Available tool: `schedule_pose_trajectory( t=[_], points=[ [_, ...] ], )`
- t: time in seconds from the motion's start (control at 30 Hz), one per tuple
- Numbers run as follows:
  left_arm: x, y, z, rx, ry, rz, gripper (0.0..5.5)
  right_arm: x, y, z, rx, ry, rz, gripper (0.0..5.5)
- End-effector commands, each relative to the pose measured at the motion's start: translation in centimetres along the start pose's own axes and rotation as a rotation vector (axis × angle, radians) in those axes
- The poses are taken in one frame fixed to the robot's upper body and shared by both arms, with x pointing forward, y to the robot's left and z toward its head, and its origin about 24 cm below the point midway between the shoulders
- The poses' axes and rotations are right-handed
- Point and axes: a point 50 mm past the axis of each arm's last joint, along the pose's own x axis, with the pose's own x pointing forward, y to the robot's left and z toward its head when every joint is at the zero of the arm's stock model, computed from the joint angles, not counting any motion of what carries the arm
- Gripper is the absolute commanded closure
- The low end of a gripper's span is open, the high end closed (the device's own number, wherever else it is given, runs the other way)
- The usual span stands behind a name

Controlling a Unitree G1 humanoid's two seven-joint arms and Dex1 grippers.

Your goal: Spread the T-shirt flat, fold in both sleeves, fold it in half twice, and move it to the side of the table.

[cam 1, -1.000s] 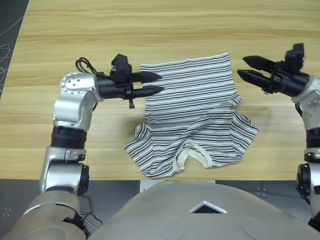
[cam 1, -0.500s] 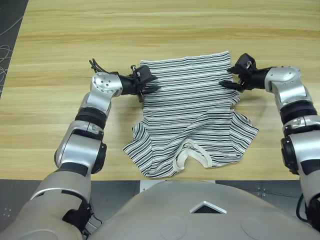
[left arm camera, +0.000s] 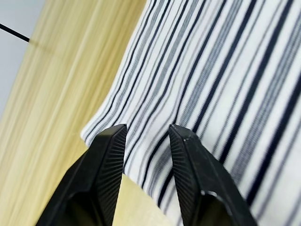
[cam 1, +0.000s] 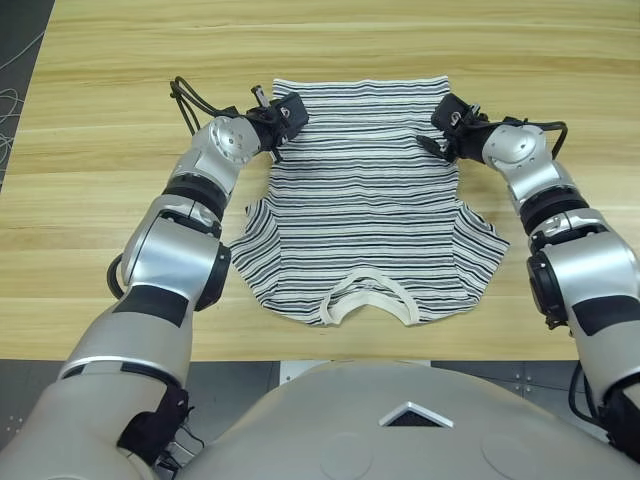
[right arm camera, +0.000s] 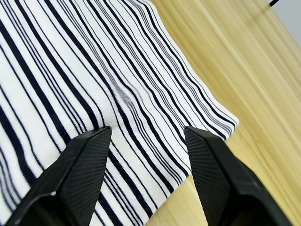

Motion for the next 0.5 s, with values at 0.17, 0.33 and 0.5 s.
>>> schedule_pose_trajectory(
  t=[0.17, 0.33, 0.5],
  points=[
    [0.0, 0.4, 0.8, -0.069, -0.079, 0.023, 3.82, -0.9, -0.8, -0.8, 0.067, -0.049, -0.068, 2.64],
    [-0.2, 1.0, 1.0, -0.093, -0.107, 0.038, 3.82, -1.5, -1.5, -1.2, 0.071, -0.048, -0.088, 2.64],
    [-1.1, 1.9, 0.8, -0.163, -0.191, 0.077, 3.82, -1.9, -1.8, -0.1, 0.075, -0.145, -0.066, 2.64]
  ],
)
